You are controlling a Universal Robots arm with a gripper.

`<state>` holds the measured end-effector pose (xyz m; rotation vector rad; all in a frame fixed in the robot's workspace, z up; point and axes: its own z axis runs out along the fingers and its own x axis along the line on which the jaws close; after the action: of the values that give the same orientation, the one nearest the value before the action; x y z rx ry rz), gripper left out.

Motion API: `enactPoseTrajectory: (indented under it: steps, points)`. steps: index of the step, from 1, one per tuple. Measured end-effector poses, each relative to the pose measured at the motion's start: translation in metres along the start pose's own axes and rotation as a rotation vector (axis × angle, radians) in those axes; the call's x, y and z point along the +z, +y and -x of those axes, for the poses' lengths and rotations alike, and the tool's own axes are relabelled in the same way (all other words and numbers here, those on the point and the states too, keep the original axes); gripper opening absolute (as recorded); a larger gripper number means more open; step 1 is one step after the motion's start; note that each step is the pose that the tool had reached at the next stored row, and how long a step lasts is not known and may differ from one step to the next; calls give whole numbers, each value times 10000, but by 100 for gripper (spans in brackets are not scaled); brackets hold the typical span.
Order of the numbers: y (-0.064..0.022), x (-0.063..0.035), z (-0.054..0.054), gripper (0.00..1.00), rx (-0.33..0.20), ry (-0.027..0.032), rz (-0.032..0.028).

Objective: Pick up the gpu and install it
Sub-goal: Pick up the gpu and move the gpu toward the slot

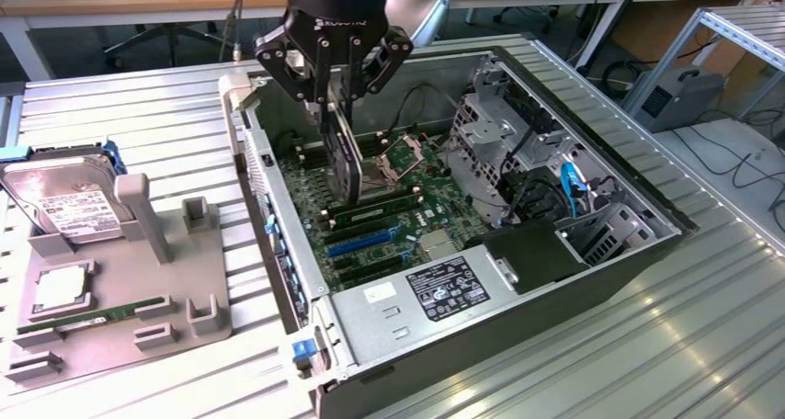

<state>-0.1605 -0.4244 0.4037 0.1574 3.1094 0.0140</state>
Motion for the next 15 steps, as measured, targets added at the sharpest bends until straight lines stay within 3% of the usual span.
enactPoseTrajectory:
  steps: [15]
  points:
    - [14, 69, 147, 27, -1, 0, 1]
